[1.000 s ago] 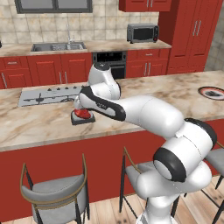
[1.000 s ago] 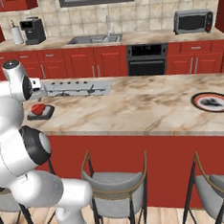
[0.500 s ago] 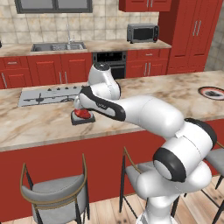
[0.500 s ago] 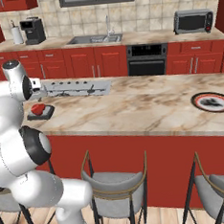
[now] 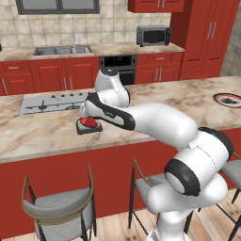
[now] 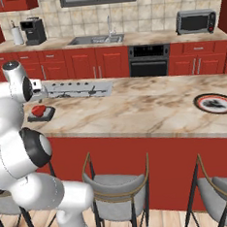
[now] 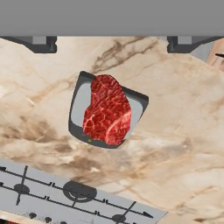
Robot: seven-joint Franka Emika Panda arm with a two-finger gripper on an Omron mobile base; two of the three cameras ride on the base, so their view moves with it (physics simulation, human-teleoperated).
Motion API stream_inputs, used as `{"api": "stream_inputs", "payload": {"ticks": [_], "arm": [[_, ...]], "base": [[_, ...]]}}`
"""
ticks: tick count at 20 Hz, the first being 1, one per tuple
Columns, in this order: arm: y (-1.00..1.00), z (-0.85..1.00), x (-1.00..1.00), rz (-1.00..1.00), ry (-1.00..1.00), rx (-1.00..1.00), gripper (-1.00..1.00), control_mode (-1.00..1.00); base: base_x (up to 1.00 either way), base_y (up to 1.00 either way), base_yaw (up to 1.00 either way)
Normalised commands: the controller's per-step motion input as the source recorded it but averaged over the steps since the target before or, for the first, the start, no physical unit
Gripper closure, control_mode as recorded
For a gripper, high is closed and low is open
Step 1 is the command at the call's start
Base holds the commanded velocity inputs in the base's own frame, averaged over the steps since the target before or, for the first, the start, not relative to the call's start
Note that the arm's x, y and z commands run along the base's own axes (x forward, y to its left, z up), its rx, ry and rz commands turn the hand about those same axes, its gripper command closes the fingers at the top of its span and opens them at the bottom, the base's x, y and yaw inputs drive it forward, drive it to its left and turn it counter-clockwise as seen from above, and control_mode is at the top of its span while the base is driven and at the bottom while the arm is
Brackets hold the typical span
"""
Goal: Take the steak from the fridge and place it on the digital scale on the counter by the fridge. Wait a few seconds for a reading, then move it to the plate on the dining counter.
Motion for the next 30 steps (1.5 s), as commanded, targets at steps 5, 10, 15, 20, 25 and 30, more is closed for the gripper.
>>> {"api": "stream_inputs", "payload": {"ticks": [5, 10, 15, 20, 25, 30], "arm": [[0.00, 0.00, 0.00, -0.01, 0.01, 0.00, -1.00, -1.00], [0.00, -0.01, 0.00, -0.01, 0.01, 0.00, -1.00, -1.00], [0.00, -0.03, 0.00, 0.00, 0.02, 0.00, -1.00, -1.00], [0.00, -0.02, 0.00, 0.00, 0.01, 0.00, -1.00, -1.00], [0.00, -0.02, 0.00, -0.01, 0.00, 0.00, -1.00, -1.00], [0.00, -0.01, 0.00, -0.01, 0.00, 0.00, -1.00, -1.00]], "base": [[0.00, 0.00, 0.00], [0.00, 0.00, 0.00], [0.00, 0.00, 0.00], [0.00, 0.00, 0.00], [0.00, 0.00, 0.00], [0.00, 0.00, 0.00]]}}
